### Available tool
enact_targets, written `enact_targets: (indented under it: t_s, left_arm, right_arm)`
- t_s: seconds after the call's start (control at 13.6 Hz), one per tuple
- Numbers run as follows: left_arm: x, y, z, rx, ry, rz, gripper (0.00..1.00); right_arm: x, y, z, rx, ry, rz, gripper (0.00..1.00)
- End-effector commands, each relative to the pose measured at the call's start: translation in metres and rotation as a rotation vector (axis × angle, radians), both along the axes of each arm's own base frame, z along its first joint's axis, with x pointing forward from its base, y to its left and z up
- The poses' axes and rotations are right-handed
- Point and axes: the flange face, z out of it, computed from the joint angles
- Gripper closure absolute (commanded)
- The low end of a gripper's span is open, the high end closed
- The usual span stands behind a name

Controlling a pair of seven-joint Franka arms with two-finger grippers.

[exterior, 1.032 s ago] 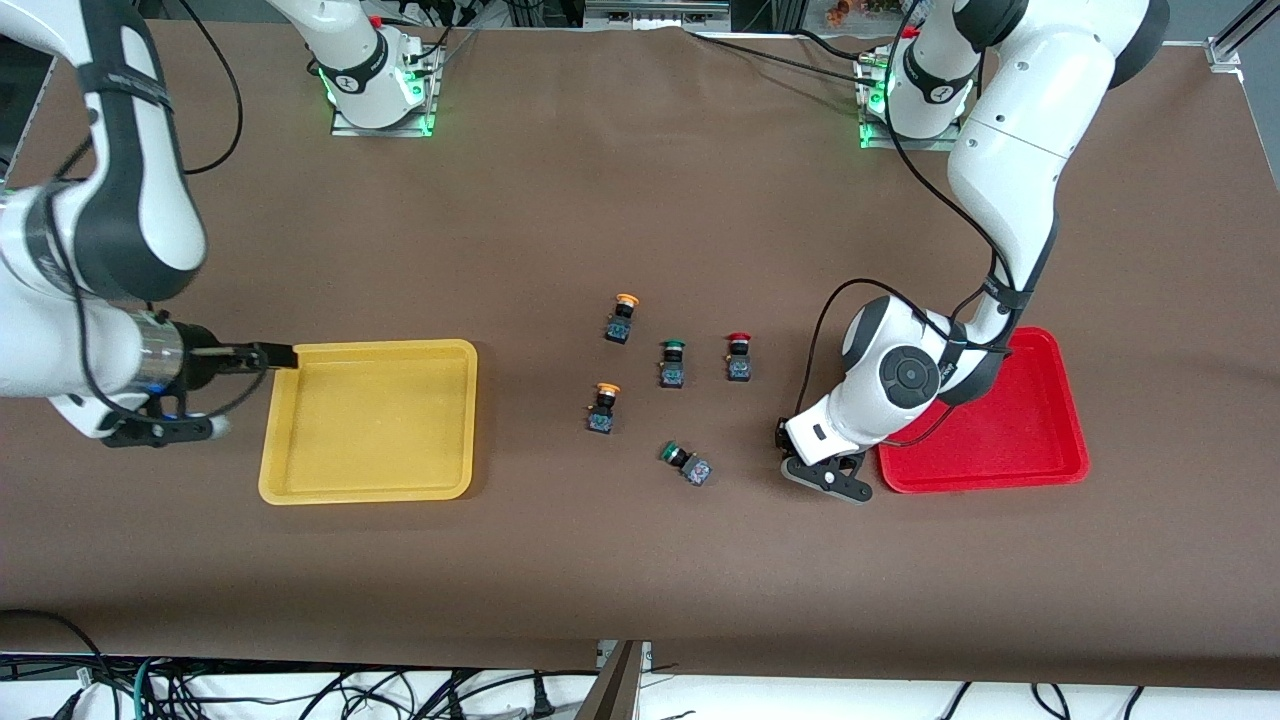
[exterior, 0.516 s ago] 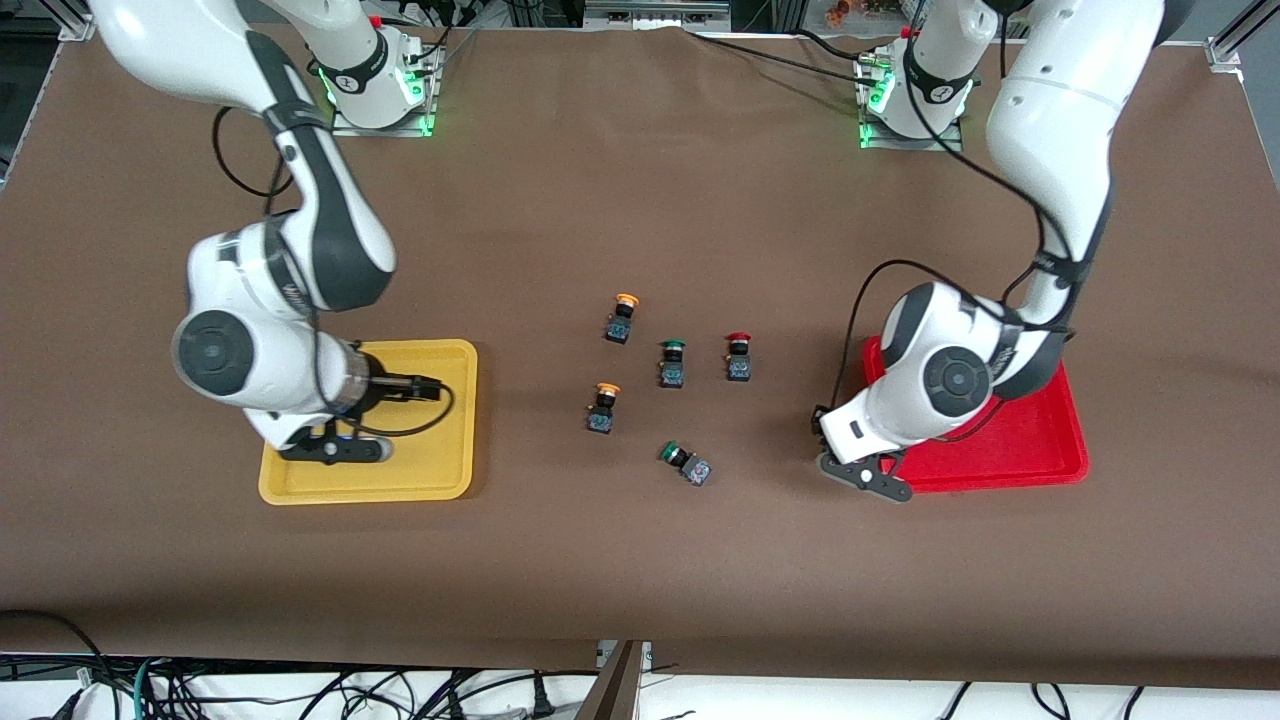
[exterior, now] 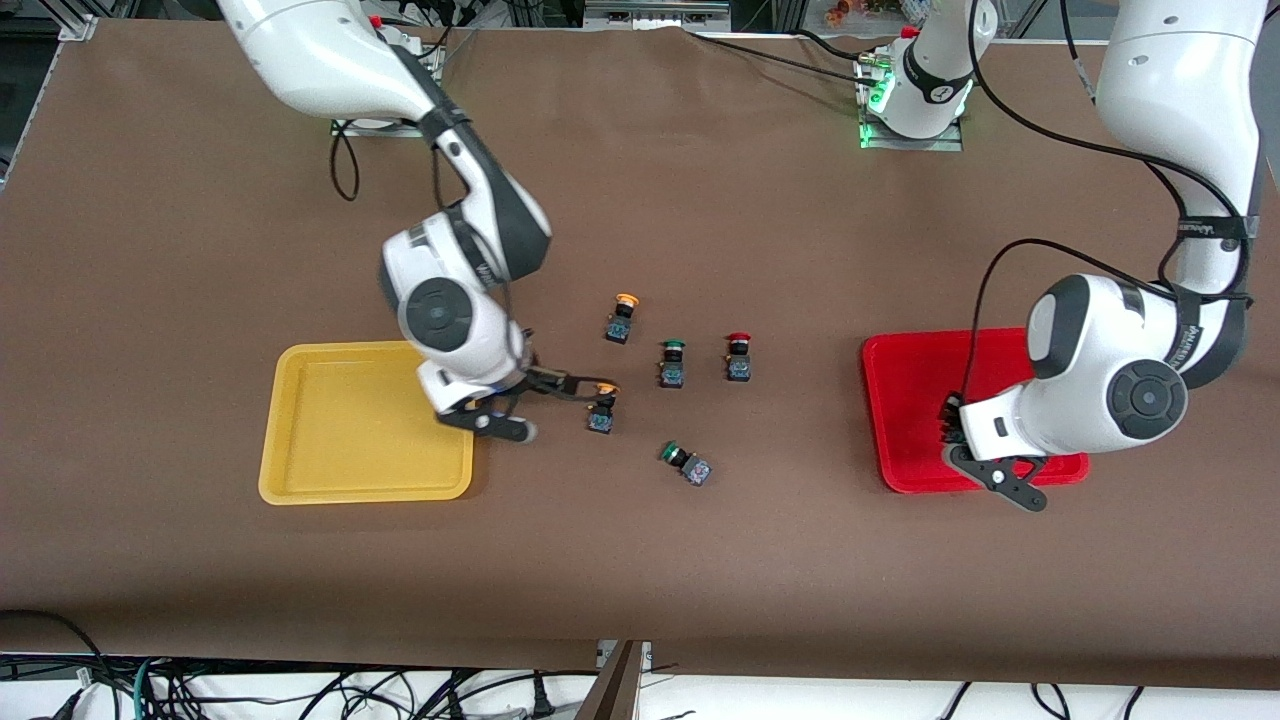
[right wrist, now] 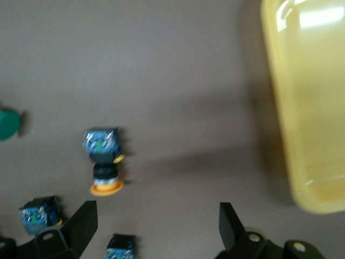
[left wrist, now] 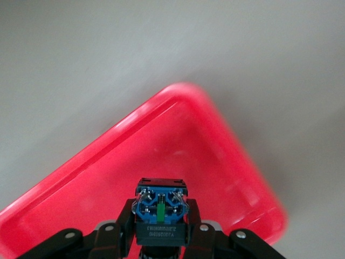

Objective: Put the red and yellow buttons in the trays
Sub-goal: 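Release the red button in the red tray while the right gripper grasps yellow button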

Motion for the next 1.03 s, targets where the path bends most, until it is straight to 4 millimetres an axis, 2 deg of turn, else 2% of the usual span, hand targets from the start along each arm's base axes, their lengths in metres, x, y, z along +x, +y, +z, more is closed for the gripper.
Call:
enact_targets:
  t_s: [0.0, 0.07, 0.22, 0.29, 0.37, 0.44, 0.52, 0.66, 0.74, 0.81, 0.88, 0.96]
  left_arm:
    - [-0.015, -0.016, -0.043, 0.066, 0.065, -0.083, 0.84]
    - [-0.021, -0.019, -0.057, 0.061, 0.063, -0.078, 0.84]
    - [-0.034, -0.019, -0.087, 0.040, 0.022, -0.082, 0.83]
    - [-0.037, -0.020, -0.092, 0.033, 0.005, -0.085, 0.75]
    - [-0.037, -0.021, -0.092, 0.032, 0.003, -0.079, 0.13]
    - [-0.037, -0.023, -0.090, 0.036, 0.001, -0.079, 0.00]
    - [-0.037, -0.025, -0.087, 0.039, 0.003, -0.082, 0.00]
    - [-0.037, -0.027, -0.065, 0.045, -0.008, -0.083, 0.00]
    - [-0.038, -0.029, -0.044, 0.048, 0.004, -0.074, 0.00]
    - [-0.041, -0.046, -0.021, 0.042, 0.003, -0.092, 0.00]
    - [-0.046, -0.072, -0.003, 0.028, -0.002, -0.116, 0.00]
    - [-0.052, -0.100, 0.004, 0.014, -0.003, -0.092, 0.00]
  right_arm:
    - [-0.025, 0.038, -0.011, -0.020, 0.006, -0.038, 0.00]
    - [-0.038, 0.052, -0.017, -0.029, 0.016, -0.045, 0.00]
    - [-0.060, 0.064, -0.033, -0.055, 0.045, -0.036, 0.00]
    - [-0.069, 0.070, -0.040, -0.064, 0.055, -0.021, 0.00]
    - [-0.078, 0.076, -0.047, -0.071, 0.063, -0.010, 0.00]
    - [-0.087, 0.081, -0.054, -0.082, 0.073, -0.018, 0.00]
    - [-0.095, 0.085, -0.061, -0.088, 0.075, -0.035, 0.00]
    - [-0.115, 0.091, -0.080, -0.097, 0.078, -0.034, 0.00]
    - [-0.123, 0.095, -0.086, -0.096, 0.073, -0.038, 0.00]
    - [-0.128, 0.097, -0.092, -0.090, 0.064, -0.054, 0.00]
    - [-0.131, 0.097, -0.098, -0.086, 0.056, -0.062, 0.06]
    - [-0.131, 0.097, -0.101, -0.079, 0.049, -0.064, 0.35]
